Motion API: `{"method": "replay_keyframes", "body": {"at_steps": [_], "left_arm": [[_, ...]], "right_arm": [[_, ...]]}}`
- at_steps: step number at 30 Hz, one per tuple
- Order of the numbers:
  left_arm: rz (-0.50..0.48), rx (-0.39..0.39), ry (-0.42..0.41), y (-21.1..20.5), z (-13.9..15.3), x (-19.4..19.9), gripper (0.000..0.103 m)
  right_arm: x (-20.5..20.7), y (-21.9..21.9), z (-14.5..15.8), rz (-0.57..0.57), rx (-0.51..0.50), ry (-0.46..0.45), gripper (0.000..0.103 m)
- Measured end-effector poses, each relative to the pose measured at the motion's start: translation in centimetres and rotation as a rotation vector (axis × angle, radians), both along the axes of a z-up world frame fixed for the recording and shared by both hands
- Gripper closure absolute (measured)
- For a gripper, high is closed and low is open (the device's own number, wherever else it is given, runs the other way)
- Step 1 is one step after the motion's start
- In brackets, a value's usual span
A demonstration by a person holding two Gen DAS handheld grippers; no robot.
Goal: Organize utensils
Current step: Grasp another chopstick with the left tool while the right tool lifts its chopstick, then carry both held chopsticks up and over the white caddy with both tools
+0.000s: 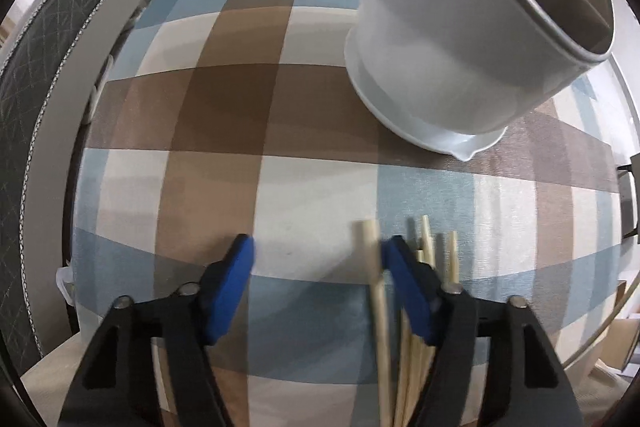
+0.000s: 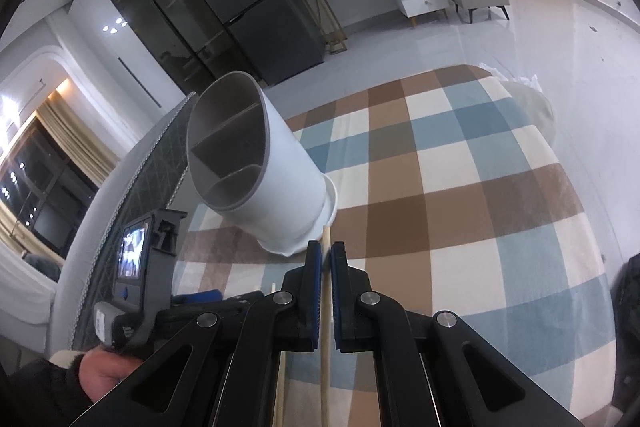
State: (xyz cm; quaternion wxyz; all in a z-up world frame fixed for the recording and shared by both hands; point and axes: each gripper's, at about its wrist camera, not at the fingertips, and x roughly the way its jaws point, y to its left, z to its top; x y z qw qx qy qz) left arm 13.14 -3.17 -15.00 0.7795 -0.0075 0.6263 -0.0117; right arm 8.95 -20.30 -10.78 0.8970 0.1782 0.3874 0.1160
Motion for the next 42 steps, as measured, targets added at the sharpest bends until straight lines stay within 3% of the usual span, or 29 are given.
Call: {"method": "replay_keyframes", "body": {"at_steps": [6, 9, 12, 18, 23, 31, 42], "left_arm": [[-0.032, 0.005, 0.035, -1.4, 0.5, 0.1, 0.098], [-0.042, 0.020, 0.023, -2.3, 0.4, -0.4, 0.100], [-0.054, -0.025, -0.005, -2.3, 0.9, -1.3, 0.100], [-0.069, -0.104, -0.157, -1.1, 5.1, -4.7, 0.100], [-0.075, -0.156, -0.366, 0.1, 9.5, -8.4, 0.100], [-0.091, -0.195, -0.536, 1.4, 12.4, -9.4, 0.100], [-0.129, -0.229, -0.579, 2.5, 14.4, -10.0, 0.101]], "right_arm": [[-0.2, 0.2, 0.6, 0.008, 0.001, -0.015, 0.099], [-0.5, 0.3, 1.1, 0.015, -0.001, -0.027, 0.099], [-1.1, 0.7, 1.8, 0.028, -0.024, -0.057, 0.099], [-3.7, 2.1, 3.4, 0.054, -0.086, -0.136, 0.099], [-6.5, 3.2, 4.5, 0.048, -0.133, -0.206, 0.099], [-9.3, 5.0, 5.5, 0.036, -0.174, -0.263, 0.099], [-10.2, 6.1, 6.5, 0.025, -0.188, -0.279, 0.099]]}}
